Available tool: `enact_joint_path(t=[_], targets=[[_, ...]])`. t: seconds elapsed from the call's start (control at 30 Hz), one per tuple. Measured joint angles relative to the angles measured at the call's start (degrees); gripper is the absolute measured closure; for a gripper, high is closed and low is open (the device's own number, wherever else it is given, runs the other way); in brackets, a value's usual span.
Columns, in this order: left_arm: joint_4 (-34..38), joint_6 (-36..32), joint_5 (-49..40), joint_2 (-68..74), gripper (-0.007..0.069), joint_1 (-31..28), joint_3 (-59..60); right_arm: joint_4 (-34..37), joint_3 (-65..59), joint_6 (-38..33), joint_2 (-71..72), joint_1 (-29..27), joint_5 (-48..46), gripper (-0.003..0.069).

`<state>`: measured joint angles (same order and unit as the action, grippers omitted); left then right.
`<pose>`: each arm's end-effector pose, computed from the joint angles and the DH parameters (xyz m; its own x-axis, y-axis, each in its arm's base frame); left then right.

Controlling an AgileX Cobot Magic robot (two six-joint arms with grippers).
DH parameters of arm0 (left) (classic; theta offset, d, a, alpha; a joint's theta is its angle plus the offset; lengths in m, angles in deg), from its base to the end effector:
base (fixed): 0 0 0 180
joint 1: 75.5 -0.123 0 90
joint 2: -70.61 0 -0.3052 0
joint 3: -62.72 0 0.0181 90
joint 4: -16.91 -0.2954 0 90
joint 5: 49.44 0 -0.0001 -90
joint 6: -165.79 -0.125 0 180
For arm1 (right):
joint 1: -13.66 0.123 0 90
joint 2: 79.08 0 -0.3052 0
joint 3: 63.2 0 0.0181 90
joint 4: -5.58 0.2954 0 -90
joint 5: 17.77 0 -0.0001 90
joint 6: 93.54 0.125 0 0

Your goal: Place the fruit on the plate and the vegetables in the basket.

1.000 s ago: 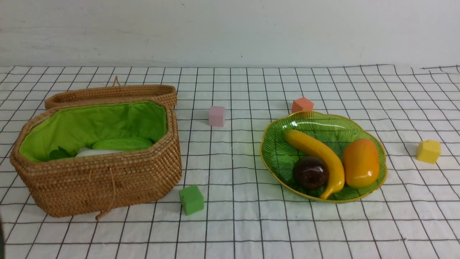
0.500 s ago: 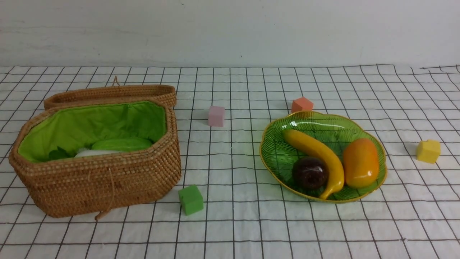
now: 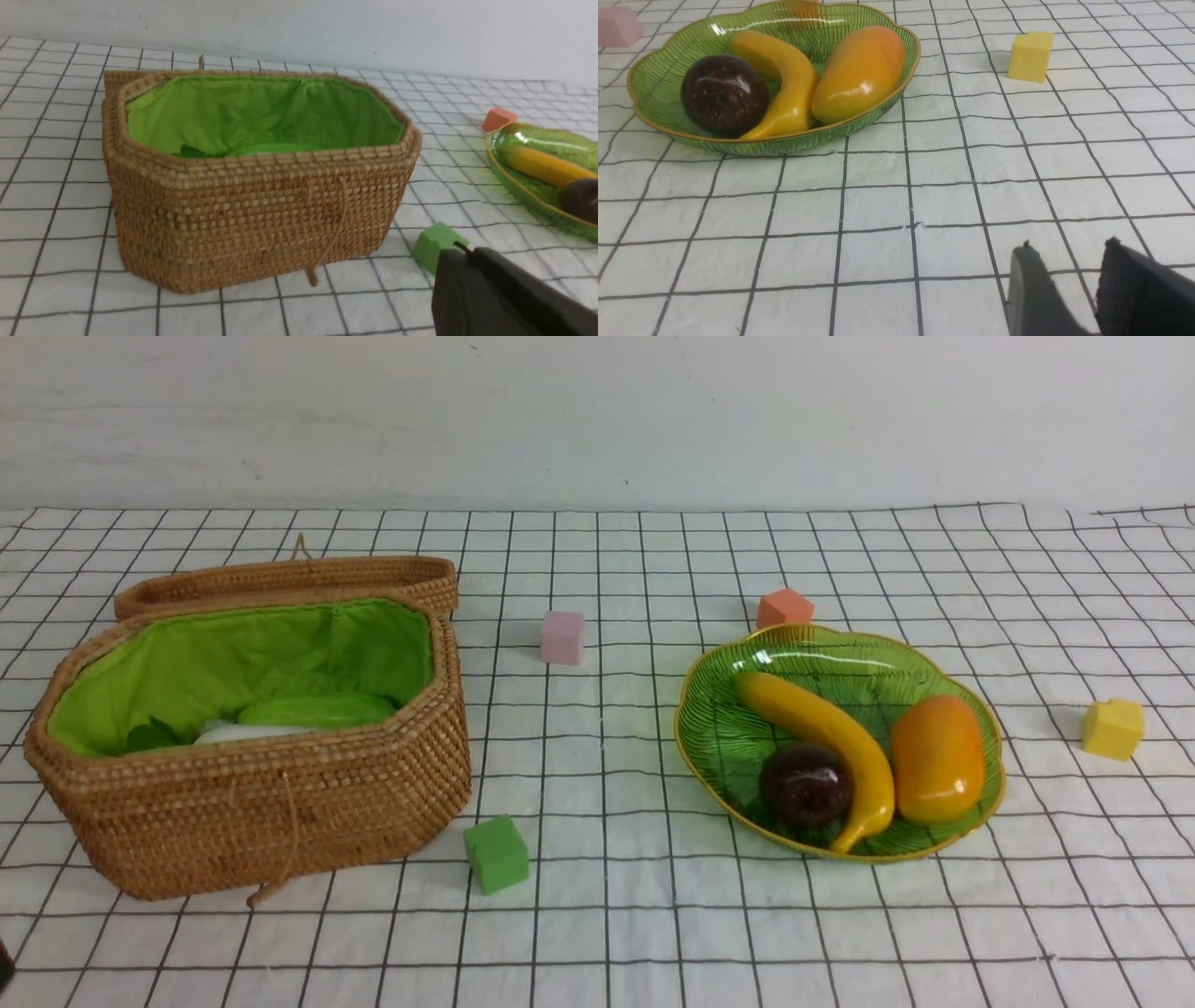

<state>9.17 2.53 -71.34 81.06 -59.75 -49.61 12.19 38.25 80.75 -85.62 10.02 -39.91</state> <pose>0.1058 -0.0233 0.2354 -0.1993 -0.1160 -0.9731 0.1931 0.9689 -0.1550 0.1090 -0.0015 0.1643 -0.2932 0.0259 -0.9557 0.0242 0.9995 0.0197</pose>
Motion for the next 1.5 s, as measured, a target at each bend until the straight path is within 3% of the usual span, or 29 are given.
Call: enact_joint_path(t=[0.23, 1.5], targets=[[3.0, -1.2, -0.27, -3.7, 0.0638, -3.93, 11.71, 0.0, 0.0, 0.0, 0.05, 0.0, 0.0, 0.0421], [4.37, -1.2, -0.27, -3.7, 0.0605, -4.57, 11.8, 0.0, 0.0, 0.0, 0.11, 0.0, 0.0, 0.0421]])
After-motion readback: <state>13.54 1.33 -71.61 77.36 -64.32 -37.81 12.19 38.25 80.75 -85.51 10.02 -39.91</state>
